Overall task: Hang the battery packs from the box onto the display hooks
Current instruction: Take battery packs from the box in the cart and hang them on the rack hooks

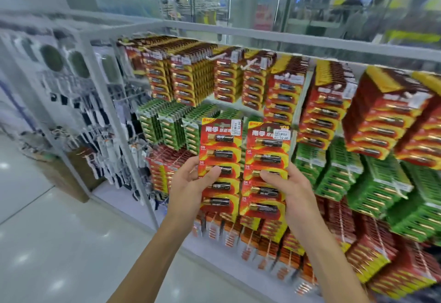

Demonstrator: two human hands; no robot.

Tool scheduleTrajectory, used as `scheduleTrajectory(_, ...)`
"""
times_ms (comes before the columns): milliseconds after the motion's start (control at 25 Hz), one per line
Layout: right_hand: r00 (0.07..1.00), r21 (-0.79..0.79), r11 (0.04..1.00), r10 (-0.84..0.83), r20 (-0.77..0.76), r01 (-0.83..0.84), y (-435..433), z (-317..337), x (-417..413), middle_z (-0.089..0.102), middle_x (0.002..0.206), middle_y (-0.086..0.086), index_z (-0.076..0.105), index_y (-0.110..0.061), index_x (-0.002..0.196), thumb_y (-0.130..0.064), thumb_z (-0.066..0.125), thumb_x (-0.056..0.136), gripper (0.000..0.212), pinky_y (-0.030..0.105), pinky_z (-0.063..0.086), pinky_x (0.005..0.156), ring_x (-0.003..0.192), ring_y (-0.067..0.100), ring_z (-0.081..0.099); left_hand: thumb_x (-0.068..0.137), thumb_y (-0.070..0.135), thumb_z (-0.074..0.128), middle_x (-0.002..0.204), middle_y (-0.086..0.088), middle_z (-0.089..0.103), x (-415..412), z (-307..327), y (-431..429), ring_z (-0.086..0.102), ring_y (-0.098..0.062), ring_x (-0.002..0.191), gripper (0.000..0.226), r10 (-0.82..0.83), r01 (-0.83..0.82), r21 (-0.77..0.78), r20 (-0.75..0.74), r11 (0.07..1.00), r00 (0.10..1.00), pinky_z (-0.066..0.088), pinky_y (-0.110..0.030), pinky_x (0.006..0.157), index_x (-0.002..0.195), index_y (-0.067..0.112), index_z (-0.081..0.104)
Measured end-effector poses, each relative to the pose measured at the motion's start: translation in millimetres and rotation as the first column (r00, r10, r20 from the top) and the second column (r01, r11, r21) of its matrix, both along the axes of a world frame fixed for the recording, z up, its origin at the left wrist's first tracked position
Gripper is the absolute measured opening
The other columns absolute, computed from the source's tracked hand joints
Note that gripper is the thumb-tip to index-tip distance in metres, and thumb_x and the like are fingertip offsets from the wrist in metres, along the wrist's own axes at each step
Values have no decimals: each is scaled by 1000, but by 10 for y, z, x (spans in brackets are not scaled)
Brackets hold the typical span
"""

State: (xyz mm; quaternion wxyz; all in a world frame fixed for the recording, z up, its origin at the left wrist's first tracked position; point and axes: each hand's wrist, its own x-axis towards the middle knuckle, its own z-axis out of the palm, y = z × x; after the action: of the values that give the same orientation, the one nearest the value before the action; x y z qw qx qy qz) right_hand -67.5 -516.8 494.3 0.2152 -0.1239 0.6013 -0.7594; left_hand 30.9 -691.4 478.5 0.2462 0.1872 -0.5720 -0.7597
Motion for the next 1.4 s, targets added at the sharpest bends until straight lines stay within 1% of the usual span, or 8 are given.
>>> scheduleTrajectory(240, 999, -12, 1000, 22, -27, -23, -760, 58, -489, 79, 111, 4, 71, -20, 122, -8, 75, 87, 37, 40, 62, 77, 99, 26, 77, 87, 8, 74, 97, -7, 81, -524, 143, -765, 79, -28, 89, 22, 21, -22, -26, -37, 999, 999, 61, -31, 63, 109, 13, 72)
scheduleTrajectory(440, 998, -33, 999, -4, -70, 1, -1208, 198, -836, 78, 114, 0, 70, -24, 124, -16, 78, 82, 43, 43, 61, 83, 105, 25, 75, 92, -2, 67, 71, 19, 76, -938, 279, -1210, 73, 4, 66, 26, -89, 82, -75, -93, 994, 992, 53, -12, 51, 96, 24, 65)
scheduleTrajectory(560, 993, -34, 998, -52, -102, 49, -1330, 283, -952, 77, 119, -2, 68, -25, 128, -24, 81, 75, 55, 54, 54, 100, 112, 25, 73, 92, 4, 69, 90, 9, 81, -1201, 341, -1434, 78, -9, 82, 23, -99, 87, -111, -107, 990, 989, 60, -20, 63, 102, 24, 70)
scheduleTrajectory(760, 961, -21, 981, -194, -197, 193, -1409, 396, -1048, 77, 118, -4, 72, -29, 123, -25, 76, 79, 45, 54, 52, 103, 114, 22, 71, 85, 18, 74, 110, -10, 79, -1494, 334, -1714, 76, -32, 102, 34, -148, 131, -129, -135, 983, 980, 61, -52, 87, 119, 17, 71)
scheduleTrajectory(960, 937, -10, 959, -280, -208, 284, -1506, 398, -1080, 78, 115, -5, 73, -27, 120, -20, 76, 81, 40, 52, 56, 98, 109, 20, 73, 91, 13, 72, 113, -8, 78, -1637, 266, -1922, 75, -31, 105, 35, -217, 195, -170, -120, 966, 969, 63, -44, 87, 126, 14, 67)
scheduleTrajectory(1120, 940, -20, 955, -294, -172, 295, -1585, 377, -1061, 72, 120, -22, 66, -43, 121, -20, 78, 85, 45, 24, 52, 93, 114, -1, 65, 87, 17, 74, 113, -5, 78, -1679, 254, -1997, 74, -25, 107, 39, -248, 224, -178, -121, 958, 961, 60, -48, 94, 125, 15, 68)
scheduleTrajectory(1240, 938, -7, 949, -314, -149, 316, -1624, 361, -1070, 76, 119, -12, 68, -34, 127, -19, 76, 84, 46, 38, 56, 93, 114, 14, 70, 84, 19, 77, 115, -7, 78, -1689, 223, -2012, 73, -29, 109, 43, -266, 242, -174, -132, 955, 955, 57, -53, 96, 126, 15, 68)
scheduleTrajectory(1400, 930, -3, 942, -333, -154, 336, -1652, 348, -1095, 78, 112, -12, 69, -30, 125, -12, 74, 87, 43, 35, 59, 89, 104, 8, 74, 84, 18, 75, 110, -3, 79, -1674, 234, -1989, 75, -23, 105, 41, -267, 235, -209, -139, 949, 954, 61, -46, 92, 124, 17, 69)
